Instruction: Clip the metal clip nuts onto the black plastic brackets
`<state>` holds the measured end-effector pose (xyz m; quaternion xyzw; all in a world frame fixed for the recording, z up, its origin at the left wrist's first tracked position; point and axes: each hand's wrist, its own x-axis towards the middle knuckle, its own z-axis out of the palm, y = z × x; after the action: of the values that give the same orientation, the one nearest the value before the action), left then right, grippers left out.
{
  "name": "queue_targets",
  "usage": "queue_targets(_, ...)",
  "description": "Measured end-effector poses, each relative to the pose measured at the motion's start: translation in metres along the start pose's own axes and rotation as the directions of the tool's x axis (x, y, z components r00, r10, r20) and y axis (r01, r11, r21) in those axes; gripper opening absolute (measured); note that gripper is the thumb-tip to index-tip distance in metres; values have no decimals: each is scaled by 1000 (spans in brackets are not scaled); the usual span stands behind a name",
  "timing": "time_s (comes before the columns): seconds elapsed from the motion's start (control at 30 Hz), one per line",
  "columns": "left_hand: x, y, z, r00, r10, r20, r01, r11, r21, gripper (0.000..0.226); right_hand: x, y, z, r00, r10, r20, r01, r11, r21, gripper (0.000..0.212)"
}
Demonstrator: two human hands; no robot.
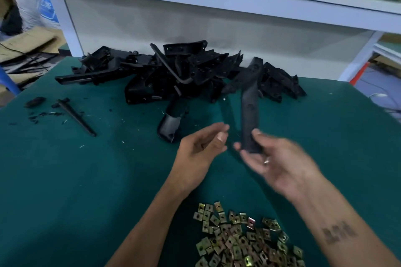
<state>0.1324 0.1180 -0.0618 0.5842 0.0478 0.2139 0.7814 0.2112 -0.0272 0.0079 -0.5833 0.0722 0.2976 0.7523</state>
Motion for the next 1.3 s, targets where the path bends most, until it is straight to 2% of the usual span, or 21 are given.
queue_targets(0.03, 0, 2, 2, 999, -8, 35, 10, 999, -42, 40, -6, 10, 3, 987, 107, 123, -106, 994, -18, 26)
queue_targets(0.1, -1, 6, 4, 997, -30, 74, 39, 990, -137, 41, -17, 25, 11, 935, 196, 295, -160, 977, -144, 31)
queue_targets(0.27, 1, 12, -4, 980, -190, 58, 198, 916, -349, 48, -34, 34, 21, 895, 243, 373, -109, 932, -345, 15)
queue_targets(0.33, 2, 12, -6, 966, -229, 118, 257, 880, -400, 45, -42, 32, 12, 824, 328, 463, -103, 888, -447, 12)
queue_targets(0.4, 3, 12, -7, 966, -219, 139, 255, 900, -354, 36, -49, 30, -7, 735, 380, 561, 11, 821, -570, 14)
queue_targets(0.43, 4, 12, -8, 967, -215, 134, 247, 917, -313, 35, -51, 28, -18, 730, 347, 588, 107, 792, -601, 14)
queue_targets(0.47, 4, 12, -9, 969, -208, 136, 239, 929, -283, 35, -51, 26, -29, 772, 241, 588, 220, 767, -603, 12)
queue_targets(0.53, 3, 12, -12, 958, -212, 195, 258, 932, -253, 36, -46, 21, -55, 874, -138, 467, 430, 669, -606, 11)
queue_targets(0.57, 2, 12, -13, 944, -223, 242, 279, 932, -230, 36, -43, 19, -67, 866, -309, 392, 498, 593, -633, 12)
queue_targets(0.6, 0, 12, -13, 928, -237, 286, 296, 937, -184, 37, -40, 20, -77, 840, -386, 380, 538, 511, -670, 12)
queue_targets(0.63, -1, 10, -12, 916, -252, 314, 302, 946, -122, 38, -39, 23, -84, 823, -382, 421, 562, 441, -700, 11)
queue_targets(0.7, -3, 5, -8, 911, -283, 301, 305, 952, -29, 39, -38, 36, -93, 818, -251, 518, 575, 367, -731, 18)
queue_targets(0.77, -4, 3, -3, 907, -338, 249, 360, 932, -48, 40, -39, 46, -96, 816, -165, 554, 576, 315, -755, 26)
queue_targets(0.83, -4, 2, -1, 904, -373, 211, 396, 915, -79, 40, -39, 47, -95, 809, -153, 568, 586, 291, -756, 26)
queue_targets(0.9, -4, 3, 0, 910, -373, 179, 380, 925, -7, 47, -39, 46, -93, 804, -164, 572, 595, 263, -760, 24)
queue_targets(0.97, -3, 5, 2, 926, -352, 136, 352, 936, 21, 51, -39, 46, -92, 797, -166, 581, 604, 190, -774, 22)
queue_targets(1.07, 0, 7, 1, 958, -286, 29, 288, 955, -66, 34, -41, 48, -92, 783, -155, 602, 618, 91, -781, 20)
queue_targets(1.17, 1, 9, -6, 978, -208, -19, 204, 972, -118, 30, -41, 49, -93, 759, -144, 635, 647, 58, -760, 16)
queue_targets(1.23, 1, 13, -10, 984, -178, -3, 178, 980, -87, 30, -39, 49, -93, 732, -136, 667, 678, 52, -733, 7)
queue_targets(1.3, 1, 15, -13, 985, -165, 43, 166, 986, -19, 34, -36, 49, -97, 723, -125, 679, 690, 96, -717, 8)
